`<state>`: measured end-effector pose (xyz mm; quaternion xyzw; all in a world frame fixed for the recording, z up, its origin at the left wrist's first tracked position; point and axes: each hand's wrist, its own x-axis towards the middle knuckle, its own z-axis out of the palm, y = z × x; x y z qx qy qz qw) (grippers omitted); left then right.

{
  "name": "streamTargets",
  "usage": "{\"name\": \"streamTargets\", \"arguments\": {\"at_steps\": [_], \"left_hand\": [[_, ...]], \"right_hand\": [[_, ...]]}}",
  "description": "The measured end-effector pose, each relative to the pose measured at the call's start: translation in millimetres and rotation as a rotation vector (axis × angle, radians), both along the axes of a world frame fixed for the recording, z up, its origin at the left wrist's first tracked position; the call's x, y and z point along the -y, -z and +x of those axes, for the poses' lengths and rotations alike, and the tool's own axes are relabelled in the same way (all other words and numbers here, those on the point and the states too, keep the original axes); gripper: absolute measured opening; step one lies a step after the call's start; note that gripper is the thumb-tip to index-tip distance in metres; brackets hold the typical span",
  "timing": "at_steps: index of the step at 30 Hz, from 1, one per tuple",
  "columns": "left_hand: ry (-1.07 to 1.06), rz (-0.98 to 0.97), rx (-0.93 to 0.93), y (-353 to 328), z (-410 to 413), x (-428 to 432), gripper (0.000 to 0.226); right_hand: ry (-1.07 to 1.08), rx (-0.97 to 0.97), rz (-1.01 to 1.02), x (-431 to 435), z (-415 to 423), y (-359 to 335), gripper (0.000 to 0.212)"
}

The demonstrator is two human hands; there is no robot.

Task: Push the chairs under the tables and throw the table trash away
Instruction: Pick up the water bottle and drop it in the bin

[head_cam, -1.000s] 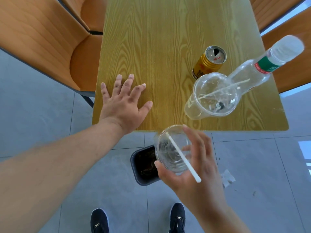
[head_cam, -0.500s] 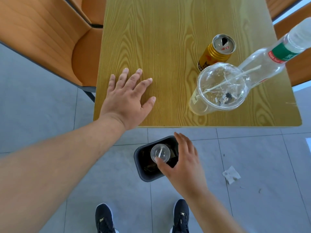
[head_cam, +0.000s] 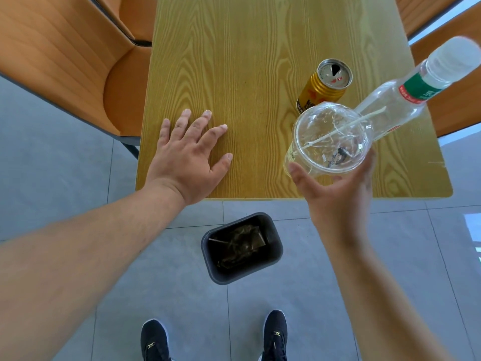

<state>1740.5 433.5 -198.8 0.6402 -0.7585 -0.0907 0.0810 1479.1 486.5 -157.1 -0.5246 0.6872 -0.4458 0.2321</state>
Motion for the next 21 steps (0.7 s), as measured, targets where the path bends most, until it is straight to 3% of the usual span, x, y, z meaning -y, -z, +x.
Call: {"name": "streamTargets", "arguments": {"at_steps": [5,11,14,18,21], "left_hand": [[-0.004,-0.003,0.003,0.9,-0.6,-0.2,0.065],[0.000,-0.002,-0.007,-0.1,-1.0,-1.0,0.064],[0.006,0.005,-0.009,-2.1,-1.4,-1.6,0.064],[0.005,0.011,-0.003,-3.8,-1.1,-1.4,0.064],[-0.007,0.001,0.001,-3.0,-3.0,-0.2,0.064]], "right_hand": [[-0.055,0.001,-0.002,-3.6,10.1,1.8,0.096],[-0.390,-0.020,0.087,-91.9,21.8,17.3,0.094],[-0.460,-0.148,0.197,-121.3,18.6,45.4,0.100],[-0.509,-0.168,0.649,-129.0,6.6,84.2,0.136],[-0.440,-0.211,0.656,-130.5,-8.9,88.6,0.122]]}}
